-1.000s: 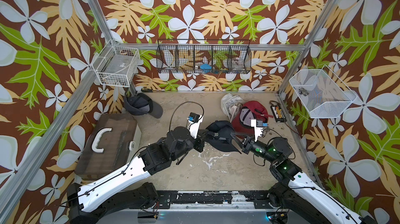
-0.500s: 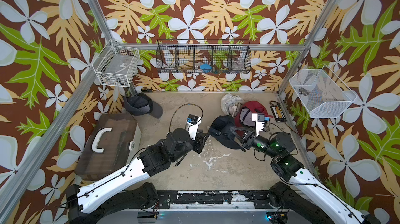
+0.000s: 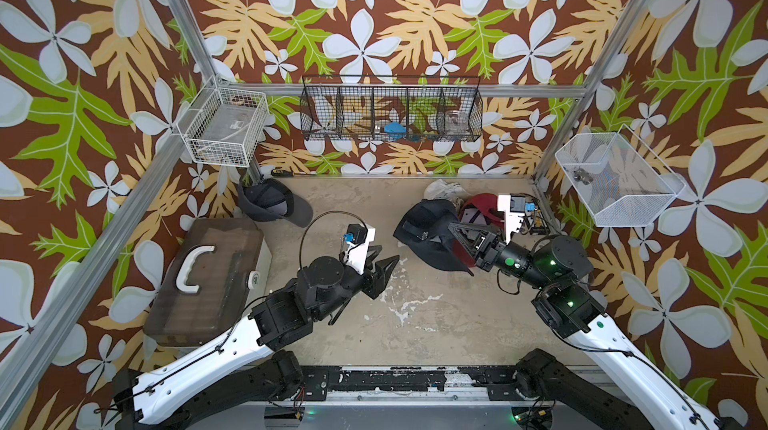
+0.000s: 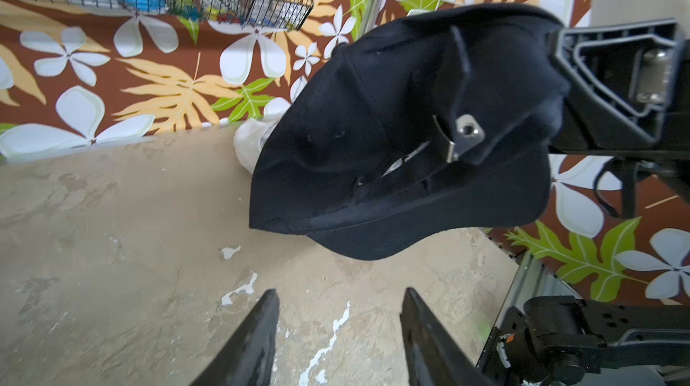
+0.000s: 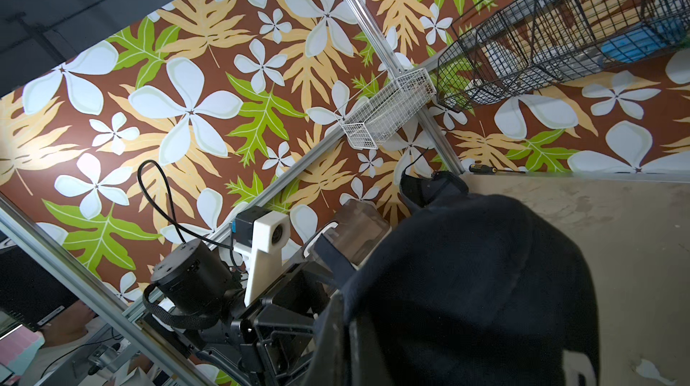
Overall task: Open the adjustable buckle of the baseball cap
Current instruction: Open the adjustable buckle on the baseball cap, then pull the adjustable strap on the baseball cap.
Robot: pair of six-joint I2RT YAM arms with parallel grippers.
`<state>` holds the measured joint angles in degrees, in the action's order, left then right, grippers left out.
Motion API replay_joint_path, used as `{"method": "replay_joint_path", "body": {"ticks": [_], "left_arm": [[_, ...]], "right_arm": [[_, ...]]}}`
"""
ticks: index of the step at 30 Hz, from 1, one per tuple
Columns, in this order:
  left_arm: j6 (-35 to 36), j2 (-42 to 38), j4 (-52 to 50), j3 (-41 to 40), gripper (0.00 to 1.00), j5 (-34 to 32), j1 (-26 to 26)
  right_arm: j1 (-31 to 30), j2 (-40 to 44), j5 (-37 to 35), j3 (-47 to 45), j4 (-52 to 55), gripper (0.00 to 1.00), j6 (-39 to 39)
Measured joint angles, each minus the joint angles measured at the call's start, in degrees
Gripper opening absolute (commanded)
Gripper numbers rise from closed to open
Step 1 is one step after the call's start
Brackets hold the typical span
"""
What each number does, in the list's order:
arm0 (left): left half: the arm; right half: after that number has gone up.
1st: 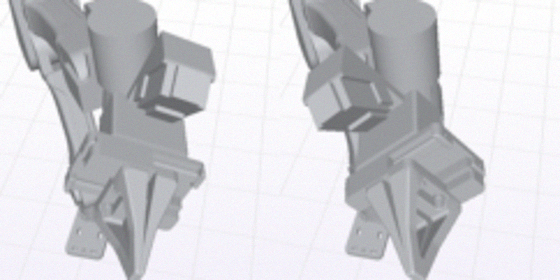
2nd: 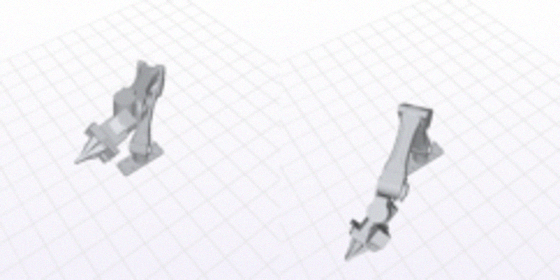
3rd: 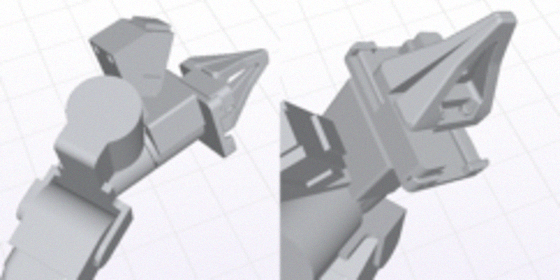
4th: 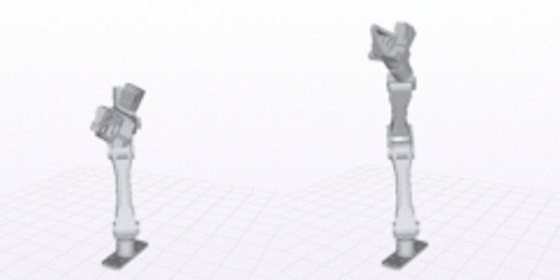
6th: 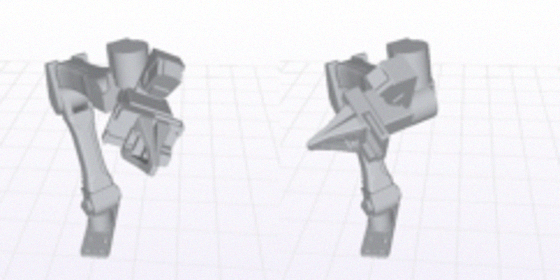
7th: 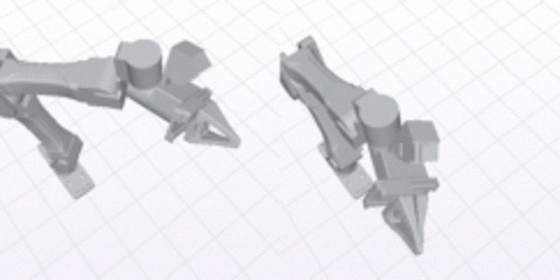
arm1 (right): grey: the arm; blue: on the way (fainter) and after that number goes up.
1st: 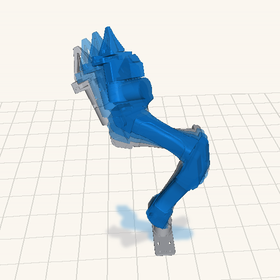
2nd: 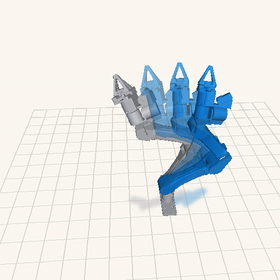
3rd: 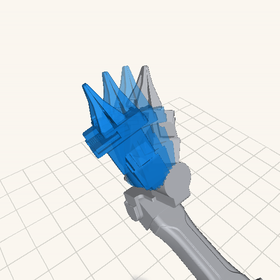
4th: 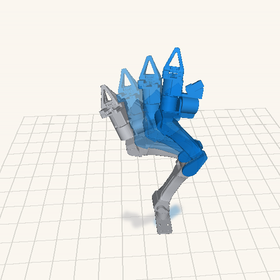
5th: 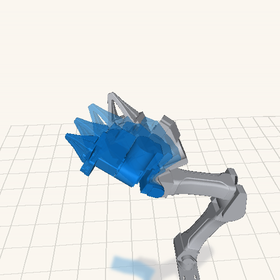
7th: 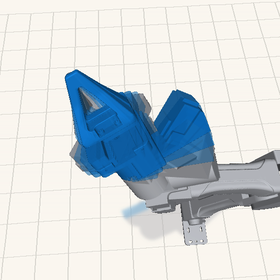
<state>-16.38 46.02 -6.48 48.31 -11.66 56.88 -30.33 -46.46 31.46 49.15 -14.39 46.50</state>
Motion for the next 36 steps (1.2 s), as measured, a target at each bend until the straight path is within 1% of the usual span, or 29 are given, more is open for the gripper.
{"method": "replay_joint_path", "body": {"ticks": [3,7,11,14,16,21,30,36], "left_arm": [[1.5,-0.3,3.0,0.1,0.60,0.4,0.3],[4.8,1.4,5.4,1.0,0.67,0.5,1.6],[10.6,1.6,8.9,-0.3,0.70,-2.5,4.4],[14.6,1.6,11.6,-1.9,0.69,-4.7,5.4],[16.7,1.6,13.3,-2.3,0.66,-5.6,5.7],[20.9,2.1,18.0,-2.9,0.64,-7.4,6.5],[25.4,4.9,23.1,-2.4,0.62,-8.7,7.4],[26.2,6.9,24.8,-1.0,0.59,-8.6,8.2]], "right_arm": [[0.0,-1.1,0.0,2.7,0.7,0.00,1.2],[0.0,-2.5,0.1,4.1,0.6,0.00,3.1],[0.0,-3.5,1.4,4.2,-0.3,0.00,6.4],[0.0,-4.1,3.1,4.4,-2.1,0.00,9.1],[0.0,-4.4,3.4,4.8,-2.8,0.00,10.6],[0.0,-4.7,4.9,5.2,-4.9,0.00,13.0],[0.0,-4.3,6.1,4.2,-7.5,0.00,16.2],[0.0,-4.0,6.5,3.5,-8.3,0.00,17.4]]}}
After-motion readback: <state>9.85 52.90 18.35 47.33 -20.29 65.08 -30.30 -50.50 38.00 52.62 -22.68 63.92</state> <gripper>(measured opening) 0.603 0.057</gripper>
